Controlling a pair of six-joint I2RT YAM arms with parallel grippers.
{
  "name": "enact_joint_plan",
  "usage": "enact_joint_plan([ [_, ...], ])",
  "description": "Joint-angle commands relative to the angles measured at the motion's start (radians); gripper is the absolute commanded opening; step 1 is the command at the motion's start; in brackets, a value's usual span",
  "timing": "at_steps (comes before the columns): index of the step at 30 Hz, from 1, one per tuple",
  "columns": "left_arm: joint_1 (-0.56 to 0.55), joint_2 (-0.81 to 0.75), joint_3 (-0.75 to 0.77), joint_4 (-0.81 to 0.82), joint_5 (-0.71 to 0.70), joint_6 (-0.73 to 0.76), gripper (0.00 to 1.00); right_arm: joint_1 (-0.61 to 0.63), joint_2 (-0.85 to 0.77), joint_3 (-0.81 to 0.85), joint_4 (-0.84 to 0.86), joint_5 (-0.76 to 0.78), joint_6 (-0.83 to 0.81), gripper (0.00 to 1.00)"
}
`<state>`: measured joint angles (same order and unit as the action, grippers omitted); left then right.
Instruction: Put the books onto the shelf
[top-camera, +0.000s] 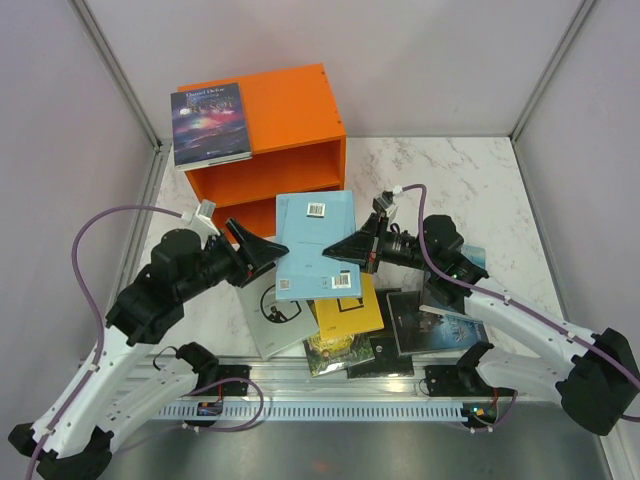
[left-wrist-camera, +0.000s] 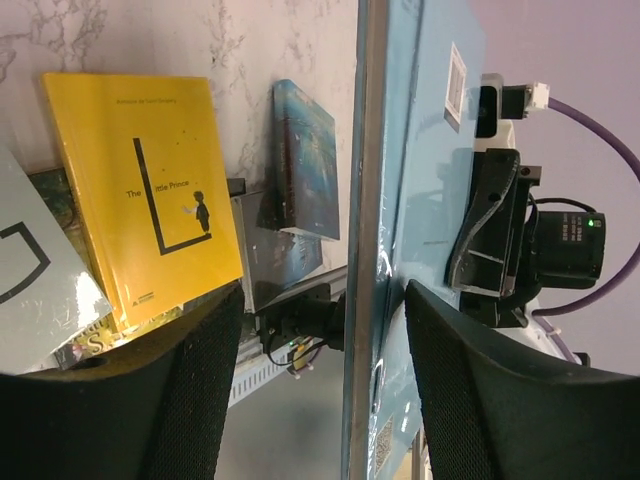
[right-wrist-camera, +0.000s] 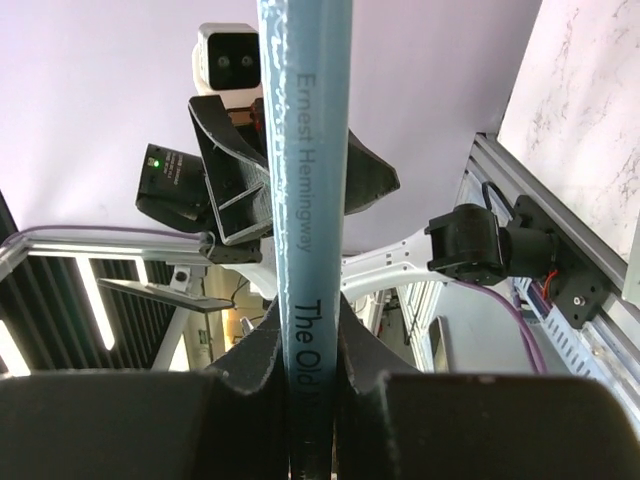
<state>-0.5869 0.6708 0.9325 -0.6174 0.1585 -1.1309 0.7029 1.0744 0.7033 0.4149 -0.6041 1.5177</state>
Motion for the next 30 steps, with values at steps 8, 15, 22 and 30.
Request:
enact_joint_plan([
  [8, -0.004, -0.042, -0.023, 0.056, 0.015, 0.007, 0.68, 0.003, -0.028, 0.045, 0.201, -0.003, 0.025, 0.0],
  [15, -0.004, -0.062, -0.095, 0.281, 0.113, -0.124, 0.57, 0.003, 0.021, -0.018, 0.442, 0.035, 0.177, 0.0],
  [22, -0.004, -0.048, -0.089, 0.343, 0.159, -0.13, 0.37, 0.003, 0.035, -0.01, 0.479, 0.044, 0.196, 0.0],
  [30, -0.004, -0.031, -0.06, 0.4, 0.223, -0.098, 0.02, 0.004, 0.039, -0.015, 0.51, 0.055, 0.213, 0.0],
])
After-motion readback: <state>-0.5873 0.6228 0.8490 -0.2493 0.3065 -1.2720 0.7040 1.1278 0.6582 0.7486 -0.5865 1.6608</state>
